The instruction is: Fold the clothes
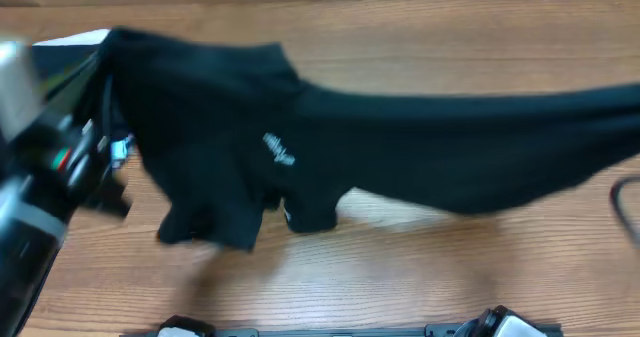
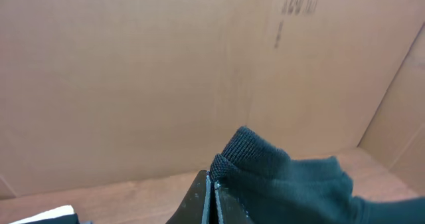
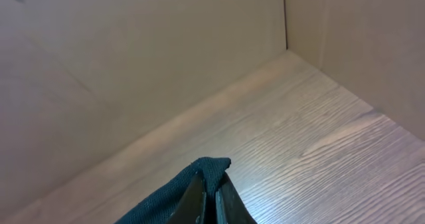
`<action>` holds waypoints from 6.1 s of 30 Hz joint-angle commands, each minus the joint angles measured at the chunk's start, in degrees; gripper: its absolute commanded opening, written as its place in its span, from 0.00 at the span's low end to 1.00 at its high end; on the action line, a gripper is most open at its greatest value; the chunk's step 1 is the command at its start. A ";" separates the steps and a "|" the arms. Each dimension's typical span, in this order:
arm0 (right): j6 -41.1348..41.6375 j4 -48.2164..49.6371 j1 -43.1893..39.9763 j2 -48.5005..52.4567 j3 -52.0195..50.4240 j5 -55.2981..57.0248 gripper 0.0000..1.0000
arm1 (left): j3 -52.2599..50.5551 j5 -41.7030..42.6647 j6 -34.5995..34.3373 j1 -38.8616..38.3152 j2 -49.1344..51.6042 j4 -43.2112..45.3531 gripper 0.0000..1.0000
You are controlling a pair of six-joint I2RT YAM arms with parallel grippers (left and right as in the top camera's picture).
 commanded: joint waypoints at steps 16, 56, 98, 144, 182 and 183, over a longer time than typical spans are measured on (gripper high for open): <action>3.72 -7.15 -0.50 1.05 1.14 0.74 0.04 | 2.19 1.73 -6.36 0.57 4.72 -3.89 0.04; -2.25 45.88 14.88 73.26 -3.13 2.86 0.13 | 2.16 4.68 -4.11 -0.11 84.63 46.14 0.04; -2.34 33.09 14.99 67.56 -5.01 0.61 0.04 | 6.29 6.34 -4.00 3.37 79.93 14.73 0.04; -3.82 29.27 14.99 67.56 -6.49 0.66 0.04 | 7.48 14.08 -8.94 -1.84 77.90 30.84 0.04; -3.37 47.47 14.84 81.94 -6.49 16.17 0.04 | 6.95 6.01 -5.20 0.33 83.71 24.04 0.04; -3.37 48.09 14.56 82.01 -6.49 15.98 0.05 | 6.95 6.03 -5.09 0.33 83.71 23.87 0.04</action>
